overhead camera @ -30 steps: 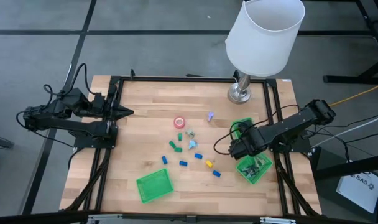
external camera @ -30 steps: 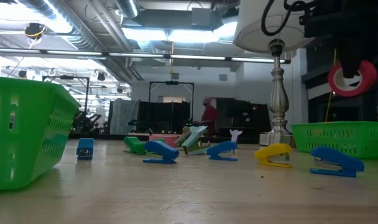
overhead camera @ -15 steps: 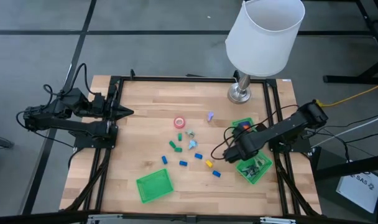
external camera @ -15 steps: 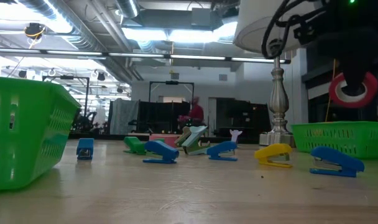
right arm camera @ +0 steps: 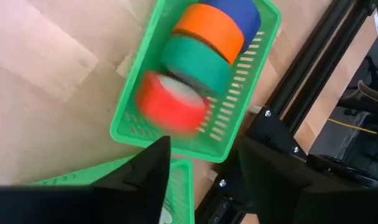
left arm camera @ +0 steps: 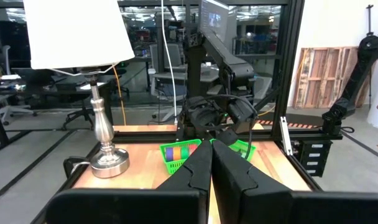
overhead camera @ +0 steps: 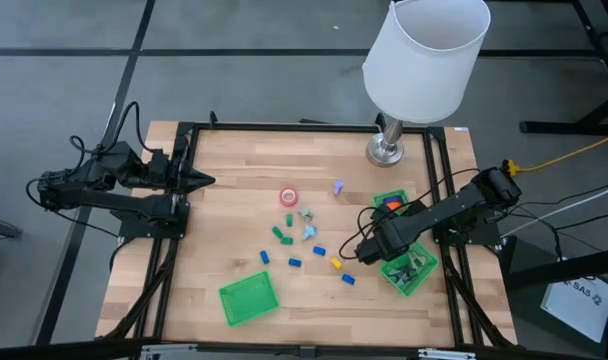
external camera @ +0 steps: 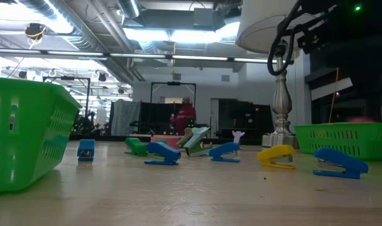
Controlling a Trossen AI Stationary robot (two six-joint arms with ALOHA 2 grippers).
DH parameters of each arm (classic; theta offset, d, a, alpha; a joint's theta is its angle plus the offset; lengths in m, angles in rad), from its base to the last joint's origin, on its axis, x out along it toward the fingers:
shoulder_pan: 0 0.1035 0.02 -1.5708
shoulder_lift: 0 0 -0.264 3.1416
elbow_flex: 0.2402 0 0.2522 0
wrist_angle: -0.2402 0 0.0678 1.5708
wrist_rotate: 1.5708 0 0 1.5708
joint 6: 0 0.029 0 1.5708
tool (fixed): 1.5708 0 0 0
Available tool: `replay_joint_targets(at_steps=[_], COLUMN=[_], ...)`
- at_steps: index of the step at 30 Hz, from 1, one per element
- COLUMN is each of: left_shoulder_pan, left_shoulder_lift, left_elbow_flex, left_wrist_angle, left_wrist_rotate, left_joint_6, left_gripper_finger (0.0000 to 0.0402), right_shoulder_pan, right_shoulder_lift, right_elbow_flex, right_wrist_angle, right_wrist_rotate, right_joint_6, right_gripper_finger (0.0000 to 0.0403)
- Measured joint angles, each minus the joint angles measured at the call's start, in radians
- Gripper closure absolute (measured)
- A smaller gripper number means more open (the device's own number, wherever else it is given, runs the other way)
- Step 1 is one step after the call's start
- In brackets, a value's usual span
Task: Pick and place Stapler, Stapler remover, tape
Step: Put the red tape into the top right green bin, then put the pink tape into the top right green bin
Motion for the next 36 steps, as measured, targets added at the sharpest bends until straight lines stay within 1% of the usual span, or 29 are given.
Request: replay_joint_targets(at_steps=[7,14,23,28,31,36], left_shoulder_pan=[0.000,0.000,0.000,0.000,0.000,0.000], left_shoulder_lift=[0.000,0.000,0.000,0.000,0.000,0.000], left_elbow_flex=[0.000,0.000,0.000,0.000,0.000,0.000], left_wrist_angle=[0.000,0.000,0.000,0.000,0.000,0.000], left_wrist_rotate=[0.000,0.000,0.000,0.000,0.000,0.000], left_joint_6=[0.000,0.000,0.000,0.000,0.000,0.000], left_gripper_finger=[0.0395,0.0396,0.0395,0.0395,0.0395,0.0395], right_shoulder_pan=[0.000,0.000,-0.028,-0.053,-0.067,-0.094], right_shoulder_lift=[0.000,0.000,0.000,0.000,0.000,0.000], right_elbow_flex=[0.000,0.000,0.000,0.000,0.001,0.001], right_wrist_angle=[0.002,0.054,0.200,0.337,0.411,0.526], right_wrist_rotate=[-0.002,-0.002,0.035,0.035,0.038,0.089], right_joint_6=[-0.006,-0.005,-0.011,-0.061,-0.061,-0.058], right_gripper_finger=[0.0153,0.0121,0.0123,0.0123,0.0123,0.0123])
